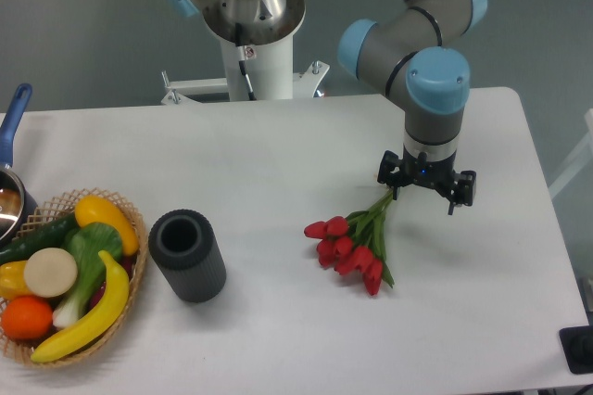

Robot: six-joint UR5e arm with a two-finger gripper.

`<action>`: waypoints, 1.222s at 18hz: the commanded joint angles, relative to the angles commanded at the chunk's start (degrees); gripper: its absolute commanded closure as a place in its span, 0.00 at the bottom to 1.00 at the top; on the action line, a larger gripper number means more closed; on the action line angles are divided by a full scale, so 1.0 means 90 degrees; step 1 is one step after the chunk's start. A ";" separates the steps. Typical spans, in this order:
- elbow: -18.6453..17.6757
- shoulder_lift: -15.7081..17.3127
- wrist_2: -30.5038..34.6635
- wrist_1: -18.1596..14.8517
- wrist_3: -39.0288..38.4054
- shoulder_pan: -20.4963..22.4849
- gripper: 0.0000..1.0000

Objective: Pick up the flowers from the table
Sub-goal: 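Lower the open gripper toward the green stems of the red tulips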

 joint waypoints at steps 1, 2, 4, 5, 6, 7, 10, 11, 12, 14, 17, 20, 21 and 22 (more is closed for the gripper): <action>0.0000 0.0000 0.0000 0.0000 -0.0010 0.0000 0.00; 0.0000 0.0000 0.0000 0.0000 -0.0010 0.0000 0.00; -0.0010 0.0010 -0.0010 0.0010 -0.0020 -0.0010 0.00; -0.0039 0.0010 -0.0019 0.0020 -0.0068 -0.0029 0.00; -0.0107 -0.0010 -0.0039 0.0107 -0.0068 -0.0029 0.00; -0.0281 -0.0010 -0.0058 0.0378 -0.0078 -0.0010 0.00; -0.0527 0.0000 -0.0049 0.0654 -0.0078 -0.0058 0.00; -0.0527 0.0000 -0.0049 0.0635 -0.0059 -0.0059 0.00; -0.0547 0.0000 -0.0049 0.0625 -0.0030 -0.0078 0.00; -0.0595 -0.0010 0.0000 0.0615 -0.0020 -0.0204 0.00; -0.0839 0.0000 0.0000 0.0606 -0.0010 -0.0341 0.00; -0.0996 -0.0029 0.0000 0.0596 -0.0010 -0.0546 0.00; -0.1025 -0.0029 0.0000 0.0596 -0.0010 -0.0605 0.00; -0.1103 -0.0029 -0.0029 0.0576 0.0000 -0.0644 0.00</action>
